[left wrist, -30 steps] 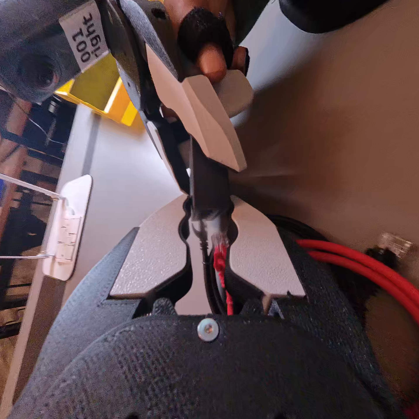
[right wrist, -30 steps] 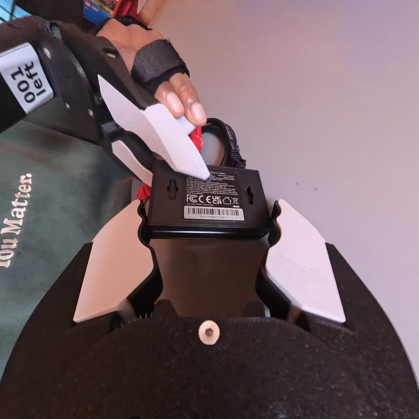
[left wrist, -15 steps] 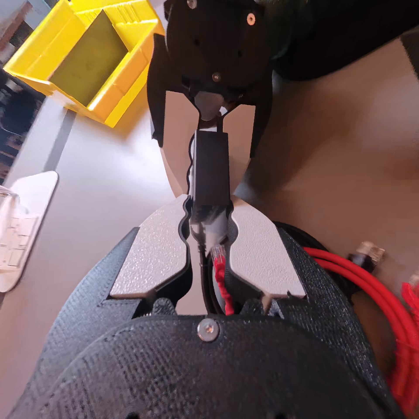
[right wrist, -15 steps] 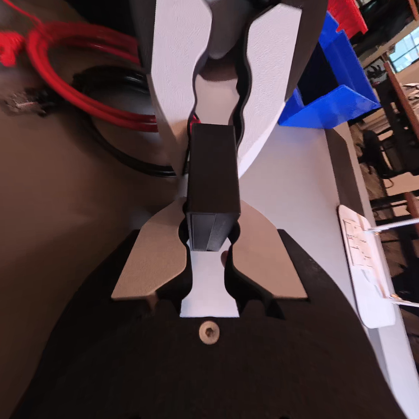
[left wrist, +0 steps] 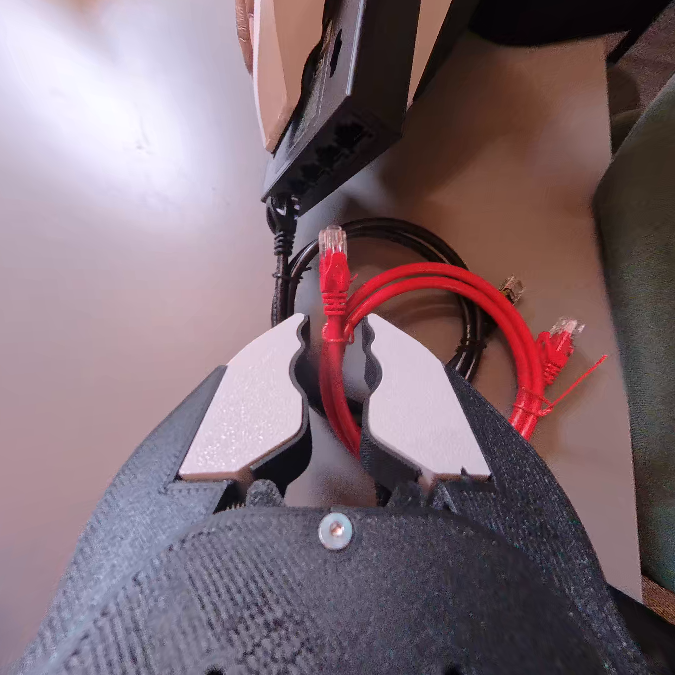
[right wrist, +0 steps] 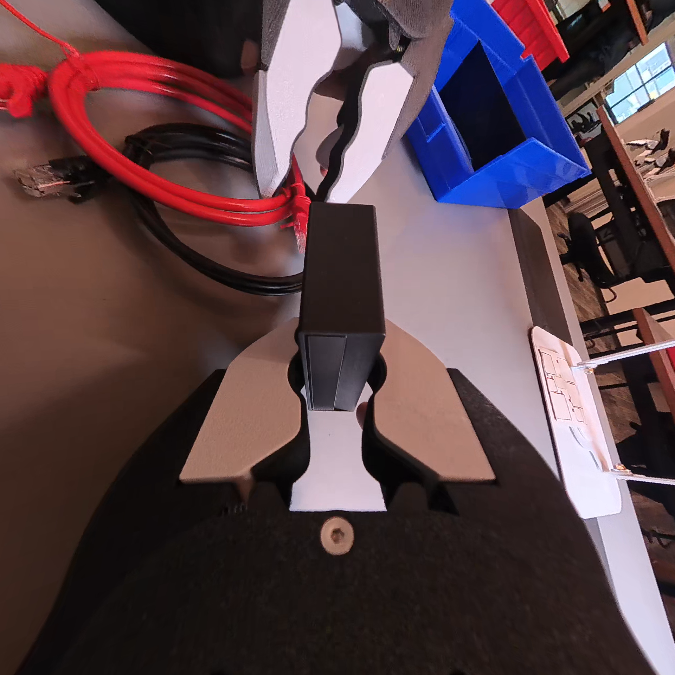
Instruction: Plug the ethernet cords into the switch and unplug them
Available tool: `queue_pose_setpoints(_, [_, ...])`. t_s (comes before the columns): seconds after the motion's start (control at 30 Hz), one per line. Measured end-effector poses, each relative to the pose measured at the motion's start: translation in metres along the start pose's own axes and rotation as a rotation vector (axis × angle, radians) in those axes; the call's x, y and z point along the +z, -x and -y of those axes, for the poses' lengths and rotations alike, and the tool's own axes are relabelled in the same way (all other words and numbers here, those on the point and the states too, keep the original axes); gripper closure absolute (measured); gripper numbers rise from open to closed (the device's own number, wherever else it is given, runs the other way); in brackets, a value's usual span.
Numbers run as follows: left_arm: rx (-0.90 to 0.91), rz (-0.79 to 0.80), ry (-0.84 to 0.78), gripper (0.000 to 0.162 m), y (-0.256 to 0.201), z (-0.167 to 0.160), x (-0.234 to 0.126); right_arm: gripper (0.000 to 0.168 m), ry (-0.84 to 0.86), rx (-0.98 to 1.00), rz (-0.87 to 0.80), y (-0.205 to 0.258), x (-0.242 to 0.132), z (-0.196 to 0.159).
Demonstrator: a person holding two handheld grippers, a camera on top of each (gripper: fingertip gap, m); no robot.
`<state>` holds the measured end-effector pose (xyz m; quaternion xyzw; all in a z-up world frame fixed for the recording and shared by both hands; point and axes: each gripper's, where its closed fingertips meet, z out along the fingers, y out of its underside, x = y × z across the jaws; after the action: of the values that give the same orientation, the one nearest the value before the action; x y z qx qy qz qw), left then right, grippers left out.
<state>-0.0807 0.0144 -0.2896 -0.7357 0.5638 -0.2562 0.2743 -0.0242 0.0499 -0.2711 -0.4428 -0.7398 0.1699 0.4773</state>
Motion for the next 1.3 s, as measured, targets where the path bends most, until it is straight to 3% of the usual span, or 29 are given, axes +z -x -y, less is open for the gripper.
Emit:
queue_pose_setpoints(0.23, [-0.06,-0.014,-0.1,0.137,0.0,0.017,-0.001,0.138,-0.003,-0.038,0.0,0.005,0.0,0.002])
queue_pose_setpoints(0.43, [0.014,0.002,-0.046,0.148,-0.007,0.019,0.016,0.138,-0.02,-0.047,0.024,0.01,-0.001,0.006])
queue_pose_setpoints(0.6, [-0.111,-0.101,-0.129,0.149,-0.014,0.047,-0.005,0.138,-0.143,-0.05,0.027,0.009,-0.013,0.028])
queue_pose_setpoints(0.87, [-0.251,-0.338,-0.18,0.149,-0.031,0.061,-0.02,0.138,-0.252,-0.091,0.014,0.007,-0.028,0.053])
queue_pose_setpoints(1.1, [-0.311,-0.425,-0.192,0.149,-0.04,0.056,-0.011,0.139,-0.241,-0.098,0.064,0.017,-0.02,0.045])
queue_pose_setpoints(1.3, [-0.365,-0.466,-0.169,0.149,-0.047,0.054,0.001,0.138,-0.097,-0.186,0.016,0.015,-0.01,0.023])
